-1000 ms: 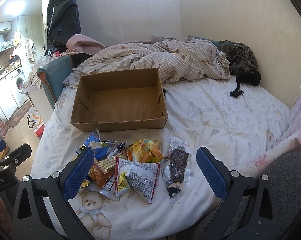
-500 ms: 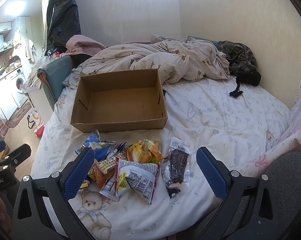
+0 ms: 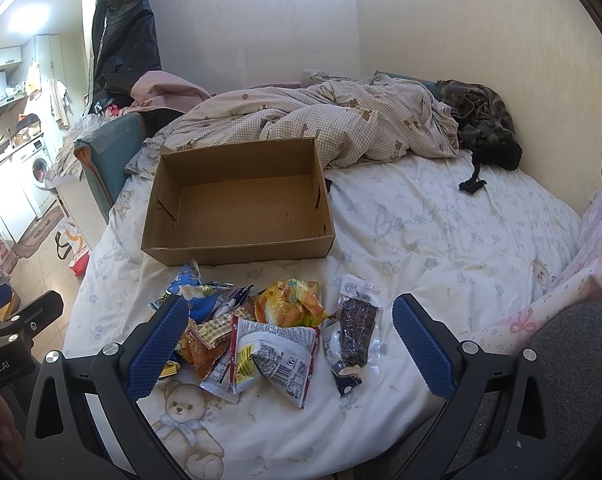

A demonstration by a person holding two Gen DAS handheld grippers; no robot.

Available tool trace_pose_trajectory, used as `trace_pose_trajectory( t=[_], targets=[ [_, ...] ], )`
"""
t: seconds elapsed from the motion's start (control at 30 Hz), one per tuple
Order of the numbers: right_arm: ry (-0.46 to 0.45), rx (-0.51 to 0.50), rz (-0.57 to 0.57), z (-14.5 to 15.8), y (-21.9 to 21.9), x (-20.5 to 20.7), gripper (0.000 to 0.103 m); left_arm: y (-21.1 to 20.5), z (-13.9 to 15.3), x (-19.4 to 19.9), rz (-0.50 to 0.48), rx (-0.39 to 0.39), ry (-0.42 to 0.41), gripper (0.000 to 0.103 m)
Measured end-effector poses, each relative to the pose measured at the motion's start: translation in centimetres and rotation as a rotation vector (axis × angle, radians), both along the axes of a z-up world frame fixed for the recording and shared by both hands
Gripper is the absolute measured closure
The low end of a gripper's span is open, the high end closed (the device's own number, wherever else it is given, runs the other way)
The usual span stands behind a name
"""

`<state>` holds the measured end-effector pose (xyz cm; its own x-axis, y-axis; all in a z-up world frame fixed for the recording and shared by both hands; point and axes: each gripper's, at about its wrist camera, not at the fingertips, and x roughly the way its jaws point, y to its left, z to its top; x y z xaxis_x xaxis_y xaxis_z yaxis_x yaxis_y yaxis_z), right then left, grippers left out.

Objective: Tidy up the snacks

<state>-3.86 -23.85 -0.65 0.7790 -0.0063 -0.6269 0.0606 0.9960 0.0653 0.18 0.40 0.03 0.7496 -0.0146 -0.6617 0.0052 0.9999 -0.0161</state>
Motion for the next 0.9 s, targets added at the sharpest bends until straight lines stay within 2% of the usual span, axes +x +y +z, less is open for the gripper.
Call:
trace_pose_trajectory(
  t=[0.33,0.57,0.73,0.9],
  targets=[
    [-0.003,0.004,0.006,0.4,-0.3,0.1,0.000,0.6,-0.4,-0.2,0.003,-0.004,0.004,0.000],
    [-0.016,0.056,0.022,3.3,-2.4,1.3,0.000,0.4,0.3,0.7,0.012,0.009,0.050,0.000],
    [0.034,0.145,-0.006,4.0,-5.2,3.6,0.000,0.6,1.0,2.5,0.032,0.008,0.083,0.000],
    [0.128,0.232,-0.035,3.2,-8.2,6.4,0.000,1.6,1.1,5.3,0.063,-0.003,0.135,0.000]
  ],
)
